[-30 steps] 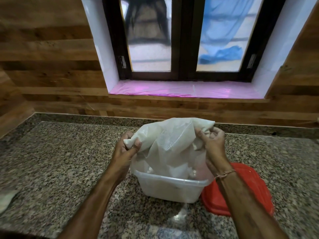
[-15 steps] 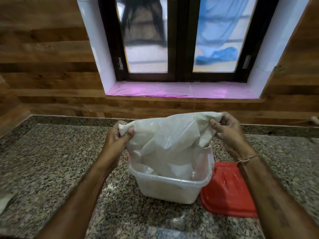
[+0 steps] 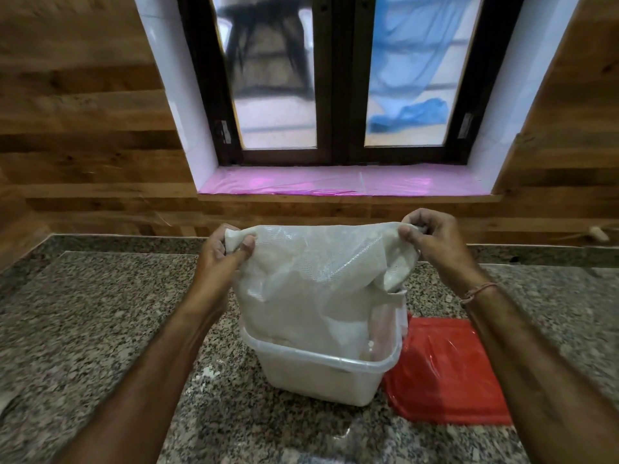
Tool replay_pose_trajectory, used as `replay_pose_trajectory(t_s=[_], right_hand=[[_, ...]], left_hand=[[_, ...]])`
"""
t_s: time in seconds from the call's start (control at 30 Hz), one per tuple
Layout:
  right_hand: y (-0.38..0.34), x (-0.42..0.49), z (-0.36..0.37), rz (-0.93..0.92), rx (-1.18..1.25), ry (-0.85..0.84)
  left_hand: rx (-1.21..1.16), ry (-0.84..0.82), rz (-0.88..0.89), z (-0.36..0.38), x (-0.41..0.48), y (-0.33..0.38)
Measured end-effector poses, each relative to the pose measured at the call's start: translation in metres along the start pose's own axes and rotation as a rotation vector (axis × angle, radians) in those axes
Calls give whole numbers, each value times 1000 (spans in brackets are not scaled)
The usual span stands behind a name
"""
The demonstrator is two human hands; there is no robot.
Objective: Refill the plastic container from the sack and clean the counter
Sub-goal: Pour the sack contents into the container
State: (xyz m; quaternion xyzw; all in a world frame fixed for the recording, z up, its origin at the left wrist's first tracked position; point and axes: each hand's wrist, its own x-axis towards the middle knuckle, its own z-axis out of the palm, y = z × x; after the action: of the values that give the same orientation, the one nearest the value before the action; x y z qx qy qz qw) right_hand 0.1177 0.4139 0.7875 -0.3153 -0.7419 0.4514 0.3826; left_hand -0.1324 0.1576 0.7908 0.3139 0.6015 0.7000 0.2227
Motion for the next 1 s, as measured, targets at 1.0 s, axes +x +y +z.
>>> replay_pose_trajectory(t_s=[1.0], right_hand=[[14, -56, 14, 66, 141, -268]], left_hand=[[618, -38, 259, 65, 14, -1]])
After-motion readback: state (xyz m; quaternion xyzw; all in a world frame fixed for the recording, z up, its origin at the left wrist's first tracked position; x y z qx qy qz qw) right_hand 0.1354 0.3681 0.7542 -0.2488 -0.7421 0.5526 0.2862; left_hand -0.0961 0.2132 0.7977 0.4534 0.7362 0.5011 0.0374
